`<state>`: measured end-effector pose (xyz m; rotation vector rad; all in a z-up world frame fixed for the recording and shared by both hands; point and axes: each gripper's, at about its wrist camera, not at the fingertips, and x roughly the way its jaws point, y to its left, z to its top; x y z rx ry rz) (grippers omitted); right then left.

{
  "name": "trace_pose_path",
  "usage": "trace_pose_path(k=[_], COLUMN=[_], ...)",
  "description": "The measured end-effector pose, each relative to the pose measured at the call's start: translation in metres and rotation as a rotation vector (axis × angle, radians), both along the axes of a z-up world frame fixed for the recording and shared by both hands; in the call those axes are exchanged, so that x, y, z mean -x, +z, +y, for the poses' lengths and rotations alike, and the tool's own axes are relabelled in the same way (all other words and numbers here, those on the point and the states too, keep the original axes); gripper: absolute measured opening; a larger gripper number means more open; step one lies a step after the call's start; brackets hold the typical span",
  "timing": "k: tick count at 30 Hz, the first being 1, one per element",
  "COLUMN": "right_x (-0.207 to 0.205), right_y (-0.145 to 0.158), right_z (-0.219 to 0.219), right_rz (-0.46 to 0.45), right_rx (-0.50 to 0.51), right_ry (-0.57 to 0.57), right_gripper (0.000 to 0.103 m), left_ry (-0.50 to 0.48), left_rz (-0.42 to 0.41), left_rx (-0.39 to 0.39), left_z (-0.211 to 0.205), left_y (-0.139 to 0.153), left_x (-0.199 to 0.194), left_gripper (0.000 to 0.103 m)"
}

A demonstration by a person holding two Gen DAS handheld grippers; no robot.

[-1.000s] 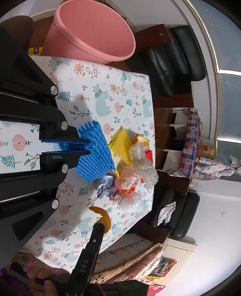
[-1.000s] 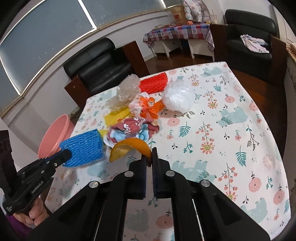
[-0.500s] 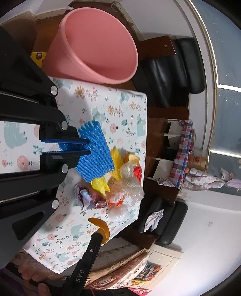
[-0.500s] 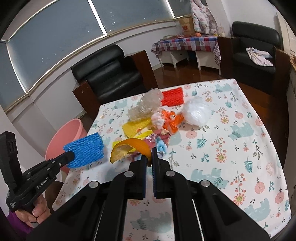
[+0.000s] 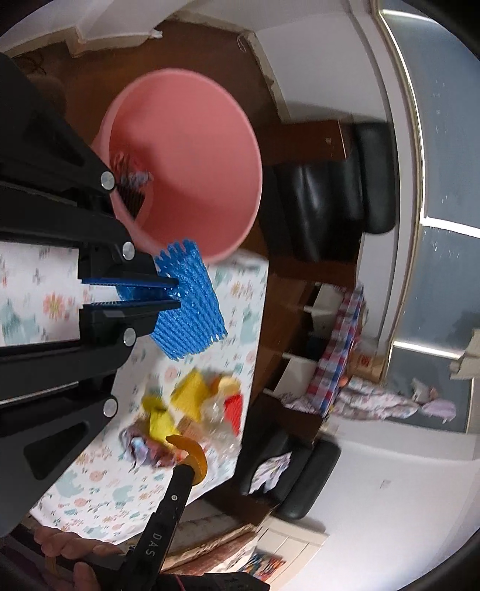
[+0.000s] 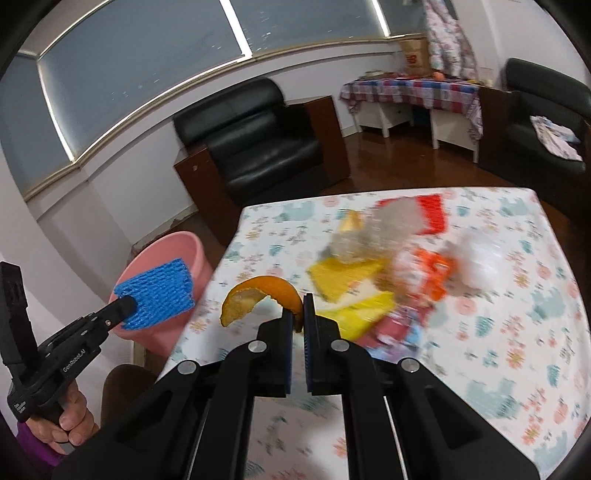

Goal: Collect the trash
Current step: 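Carry the blue net with the left tool while the right tool carries the peel to the bin, then open both tools to drop the net and peel into the bin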

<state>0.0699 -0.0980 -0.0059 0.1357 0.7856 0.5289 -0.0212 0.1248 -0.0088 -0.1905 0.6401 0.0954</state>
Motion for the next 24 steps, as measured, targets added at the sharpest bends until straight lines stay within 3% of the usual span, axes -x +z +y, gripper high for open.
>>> trace_pose_path(k=[12,24], right_x=[-0.022,-0.019], right_y=[0.009,-0.009], right_z=[0.109,0.198], right_rz=[-0.005,0.018], right_rx=[0.024,0.082], right_ry=[0.178,0.331], right_gripper=[0.006,0.006], left_ry=[0.186,0.285], left_rz=[-0.032,0.042], left_rx=[-0.077,-0.070], left_z=[0.070,0.117], left_y=[0.010,-0.016], left_x=[0.014,0.016], left_gripper=[0.005,0.005])
